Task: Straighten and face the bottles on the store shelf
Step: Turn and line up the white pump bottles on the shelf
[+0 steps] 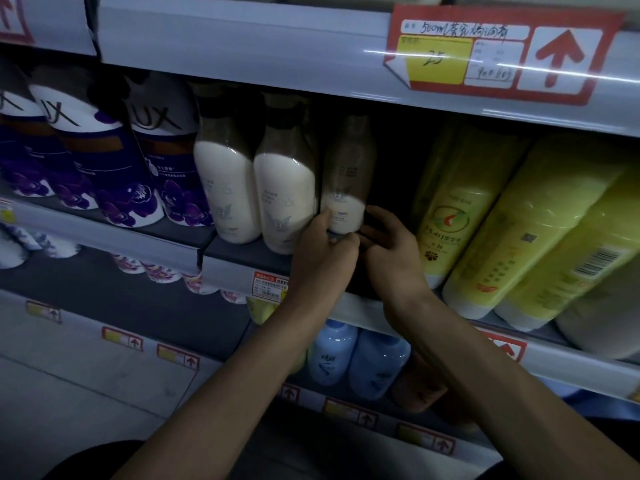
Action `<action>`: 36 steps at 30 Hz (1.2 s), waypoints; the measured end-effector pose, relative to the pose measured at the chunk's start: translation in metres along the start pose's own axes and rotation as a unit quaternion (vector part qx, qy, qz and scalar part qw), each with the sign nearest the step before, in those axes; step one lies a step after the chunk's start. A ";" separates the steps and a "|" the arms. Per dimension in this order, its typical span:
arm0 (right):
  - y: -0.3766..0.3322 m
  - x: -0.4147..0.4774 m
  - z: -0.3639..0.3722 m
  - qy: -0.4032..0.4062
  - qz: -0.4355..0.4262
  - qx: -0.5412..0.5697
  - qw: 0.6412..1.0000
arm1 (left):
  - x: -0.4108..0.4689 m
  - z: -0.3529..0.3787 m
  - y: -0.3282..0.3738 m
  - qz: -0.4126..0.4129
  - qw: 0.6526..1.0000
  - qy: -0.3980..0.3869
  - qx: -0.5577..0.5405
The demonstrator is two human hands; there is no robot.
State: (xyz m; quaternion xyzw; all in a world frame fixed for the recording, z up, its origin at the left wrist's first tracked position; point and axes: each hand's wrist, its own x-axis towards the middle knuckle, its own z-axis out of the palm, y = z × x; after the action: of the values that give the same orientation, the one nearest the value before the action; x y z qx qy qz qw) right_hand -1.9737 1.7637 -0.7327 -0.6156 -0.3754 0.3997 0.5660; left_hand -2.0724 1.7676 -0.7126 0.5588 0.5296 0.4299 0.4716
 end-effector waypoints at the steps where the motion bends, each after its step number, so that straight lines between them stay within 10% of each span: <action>1: -0.001 -0.001 0.001 0.001 0.000 -0.002 1.000 | -0.002 0.000 0.002 -0.002 1.000 0.001 -0.006; 12: 0.000 -0.005 0.002 -0.029 -0.021 -0.031 0.999 | -0.005 -0.007 0.003 -0.001 1.000 -0.003 0.024; 18: -0.009 -0.032 -0.022 -0.032 -0.140 -0.235 0.961 | -0.018 -0.019 -0.002 0.051 0.990 -0.002 0.133; 28: -0.051 -0.107 -0.102 -0.079 -0.285 -0.457 0.839 | -0.083 -0.045 0.015 0.269 0.872 -0.024 0.409; 36: -0.060 -0.144 -0.198 0.052 -0.280 -0.455 0.844 | -0.144 0.019 0.057 0.348 0.833 -0.087 0.421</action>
State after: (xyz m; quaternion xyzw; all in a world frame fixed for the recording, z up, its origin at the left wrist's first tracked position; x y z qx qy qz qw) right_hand -1.8503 1.5583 -0.6559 -0.6925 -0.6417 -0.0239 0.3286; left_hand -2.0531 1.6235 -0.6569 0.8859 0.3868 0.2502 0.0545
